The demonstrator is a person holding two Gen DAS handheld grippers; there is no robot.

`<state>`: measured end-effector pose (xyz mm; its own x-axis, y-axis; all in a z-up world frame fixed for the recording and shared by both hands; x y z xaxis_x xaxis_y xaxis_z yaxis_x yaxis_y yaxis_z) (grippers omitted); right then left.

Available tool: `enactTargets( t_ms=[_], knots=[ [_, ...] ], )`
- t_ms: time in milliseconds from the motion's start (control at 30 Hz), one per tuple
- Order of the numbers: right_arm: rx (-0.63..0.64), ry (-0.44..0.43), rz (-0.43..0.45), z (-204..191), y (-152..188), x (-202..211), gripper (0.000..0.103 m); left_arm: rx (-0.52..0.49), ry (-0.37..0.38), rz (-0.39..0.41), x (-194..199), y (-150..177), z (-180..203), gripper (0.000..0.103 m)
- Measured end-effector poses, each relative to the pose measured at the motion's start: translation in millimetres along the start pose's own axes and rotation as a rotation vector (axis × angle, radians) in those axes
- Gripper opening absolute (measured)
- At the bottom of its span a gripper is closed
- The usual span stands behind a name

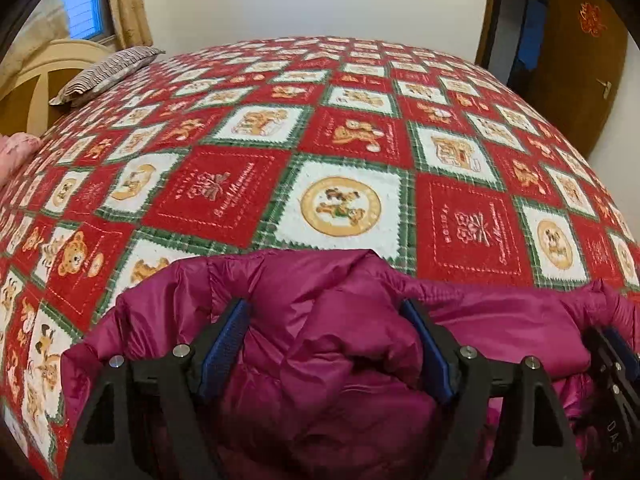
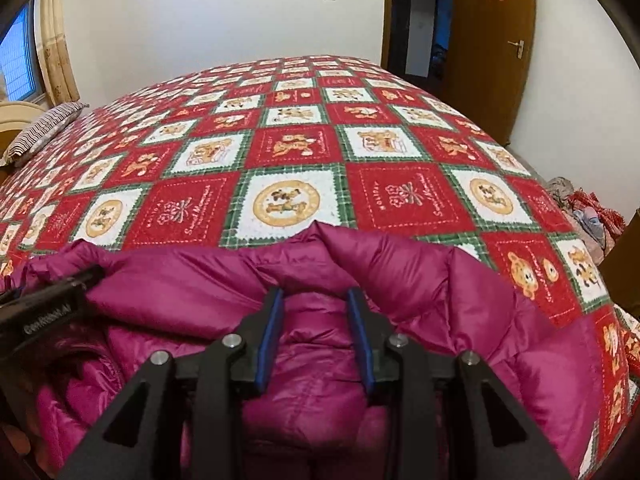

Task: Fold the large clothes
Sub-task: 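Fold the held hem up toward the collar with both grippers, then open both grippers and move them to the hem end of the folded jacket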

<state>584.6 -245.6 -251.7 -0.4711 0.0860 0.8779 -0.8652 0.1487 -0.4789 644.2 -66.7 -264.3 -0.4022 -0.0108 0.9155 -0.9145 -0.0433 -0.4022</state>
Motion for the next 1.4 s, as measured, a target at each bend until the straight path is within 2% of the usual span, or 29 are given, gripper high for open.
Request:
enactTargets(
  t_ms=[100,300,367,467,533,600,633,667,733,767,933,1233,1400],
  knots=[
    [0.007,0.013,-0.005,-1.4,0.1,-0.8,0.036,-0.031,-0.070,0.004,-2.7,-0.3,6.2,0.082],
    [0.022,0.031,-0.020,-3.3,-0.3,-4.1,0.037,-0.040,-0.130,0.017,-6.1,-4.2,8.2,0.087],
    [0.032,0.046,-0.021,-4.3,-0.9,-4.9,0.037,-0.036,-0.122,0.015,-7.2,-4.0,6.6,0.087],
    [0.034,0.053,-0.019,-3.5,-0.9,-4.1,0.038,-0.022,-0.072,0.004,-5.4,-4.1,4.0,0.087],
    [0.037,0.050,-0.025,-3.4,-1.3,-3.8,0.039,-0.029,0.015,-0.018,2.4,-1.5,0.8,0.087],
    [0.045,0.033,-0.031,-3.2,0.5,3.0,0.045,-0.031,0.082,-0.006,19.6,2.7,-4.8,0.087],
    [0.048,0.016,-0.021,-3.0,2.0,12.1,0.049,-0.032,0.115,0.019,33.8,5.5,-8.4,0.087],
    [0.042,0.000,0.008,-0.9,4.3,24.9,0.059,-0.041,0.154,0.056,53.5,8.7,-14.5,0.087],
    [0.019,-0.037,0.080,6.3,11.9,56.9,0.072,-0.062,0.192,0.109,84.7,15.6,-25.9,0.087],
    [0.012,-0.053,0.110,10.4,17.1,73.7,0.072,-0.067,0.201,0.121,94.8,18.7,-30.1,0.087],
    [0.011,-0.066,0.139,31.4,56.4,127.7,0.072,-0.088,0.318,0.139,147.1,59.1,-61.1,0.087],
    [0.008,-0.047,0.082,75.2,147.7,171.0,0.072,-0.224,0.340,0.153,190.8,161.6,-100.3,0.087],
    [0.005,-0.024,0.082,100.1,201.4,202.0,0.072,-0.268,0.402,0.156,209.7,215.6,-127.2,0.087]
  ],
)
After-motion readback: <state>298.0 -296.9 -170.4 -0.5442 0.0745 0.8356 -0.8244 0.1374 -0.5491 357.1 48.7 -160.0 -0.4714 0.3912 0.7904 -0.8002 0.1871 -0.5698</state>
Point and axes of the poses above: each gripper's, at about its wrist camera, not at the fingertips, and x roughly against the way its jaws point, z to its right, y to its underside, the point moved 9 cm from there along -x, roughly the way its jaws point, and after that the axes turned 14 degrees about -z, right-handed, at the moved point
